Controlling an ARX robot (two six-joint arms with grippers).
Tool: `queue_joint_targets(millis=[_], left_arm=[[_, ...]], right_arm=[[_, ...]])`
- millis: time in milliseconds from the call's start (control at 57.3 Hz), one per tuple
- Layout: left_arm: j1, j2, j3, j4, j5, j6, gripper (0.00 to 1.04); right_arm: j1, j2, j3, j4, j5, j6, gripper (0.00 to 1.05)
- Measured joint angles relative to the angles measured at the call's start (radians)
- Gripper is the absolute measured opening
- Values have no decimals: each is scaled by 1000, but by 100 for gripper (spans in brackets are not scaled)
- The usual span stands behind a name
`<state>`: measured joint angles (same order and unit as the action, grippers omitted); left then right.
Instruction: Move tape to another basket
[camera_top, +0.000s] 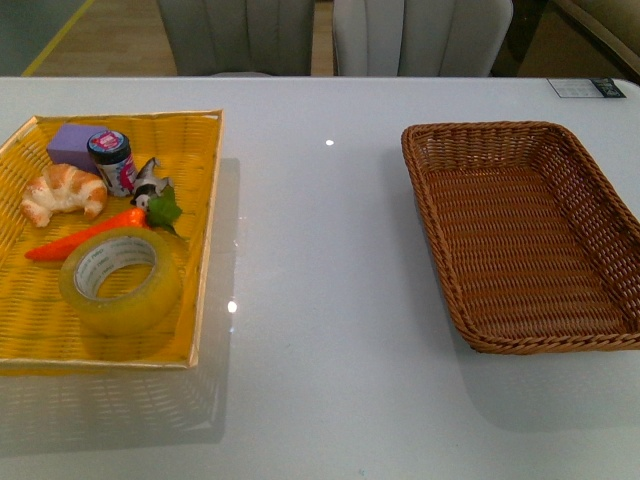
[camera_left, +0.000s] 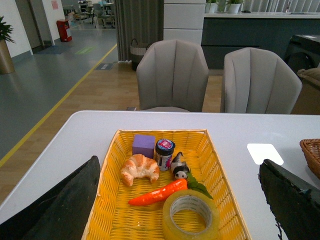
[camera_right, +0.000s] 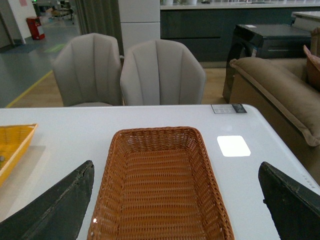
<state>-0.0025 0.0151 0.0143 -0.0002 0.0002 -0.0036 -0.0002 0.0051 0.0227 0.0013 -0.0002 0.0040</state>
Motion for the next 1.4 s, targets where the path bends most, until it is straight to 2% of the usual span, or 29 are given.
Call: queue_joint_targets(millis=[541,559,611,663,751,873,1013,1152,1257,1397], left_arm=[[0,0,0,0,1,0,96],[2,5,2,-6,11,-4,96],[35,95,68,-161,140,-35,96],[43,241,129,-201,193,-49,96],[35,487,194,-61,202,-66,96],[24,847,267,221,138,-51,96],[18,1246,362,462,81,-24,96],[12,1555,444,557,82,-21,96],[13,1763,518,563,71,-29,96],[17,1895,573,557,48,-37,96]], right_arm=[[0,0,0,0,0,0,96],[0,0,0,0,0,0,96],[0,0,0,0,1,0,96],[0,0,0,0,0,0,96],[0,0,0,0,0,0,96],[0,0,0,0,0,0,96],[0,0,0,0,0,0,96],[0,0,0,0,0,0,96],[0,0,0,0,0,0,96],[0,0,0,0,0,0,96]])
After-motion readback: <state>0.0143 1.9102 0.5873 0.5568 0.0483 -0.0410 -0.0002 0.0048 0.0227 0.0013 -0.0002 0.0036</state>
